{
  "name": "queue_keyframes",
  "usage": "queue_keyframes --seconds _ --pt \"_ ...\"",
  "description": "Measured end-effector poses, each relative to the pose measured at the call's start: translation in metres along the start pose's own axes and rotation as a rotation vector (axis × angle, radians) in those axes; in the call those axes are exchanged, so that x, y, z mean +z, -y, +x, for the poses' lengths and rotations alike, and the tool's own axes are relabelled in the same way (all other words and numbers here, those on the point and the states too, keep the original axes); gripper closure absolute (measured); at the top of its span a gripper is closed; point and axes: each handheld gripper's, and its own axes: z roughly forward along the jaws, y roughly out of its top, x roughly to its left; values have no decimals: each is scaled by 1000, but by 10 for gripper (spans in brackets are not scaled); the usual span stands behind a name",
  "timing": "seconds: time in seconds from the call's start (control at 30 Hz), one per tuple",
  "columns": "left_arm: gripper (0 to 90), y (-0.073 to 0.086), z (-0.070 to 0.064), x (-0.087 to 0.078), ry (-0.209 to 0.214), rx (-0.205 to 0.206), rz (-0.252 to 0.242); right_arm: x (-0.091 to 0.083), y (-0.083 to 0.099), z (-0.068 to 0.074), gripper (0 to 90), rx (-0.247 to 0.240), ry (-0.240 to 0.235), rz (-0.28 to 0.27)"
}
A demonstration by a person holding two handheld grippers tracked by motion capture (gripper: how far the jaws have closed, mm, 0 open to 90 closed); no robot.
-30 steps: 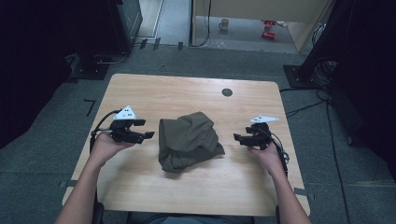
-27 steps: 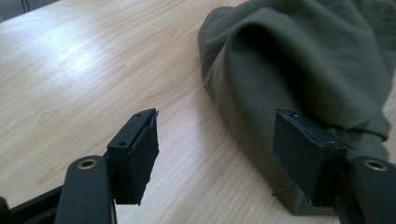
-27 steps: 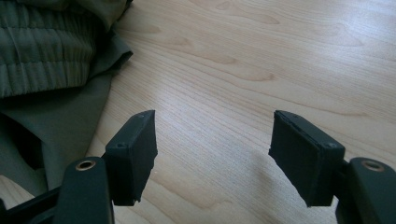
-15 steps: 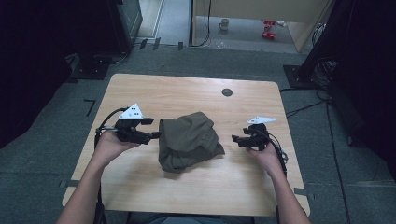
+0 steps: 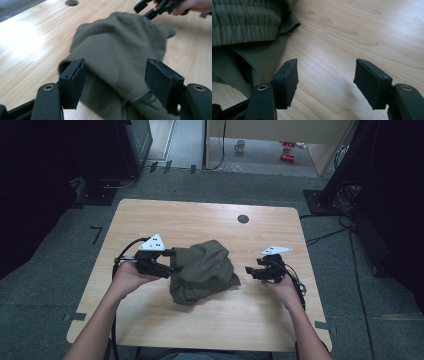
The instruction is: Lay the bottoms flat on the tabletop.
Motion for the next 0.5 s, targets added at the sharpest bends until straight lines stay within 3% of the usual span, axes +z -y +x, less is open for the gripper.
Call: queue_keyframes --seconds 0.03,0.13,0.5 --pt "329 -3 -3 2 12 17 1 0 1 2 361 2 -8 5" --pt "328 -9 -5 5 33 14 -1 -2 3 4 372 1 -22 3" --pt "325 -28 -15 16 62 54 -3 -5 3 7 379 0 -42 -6"
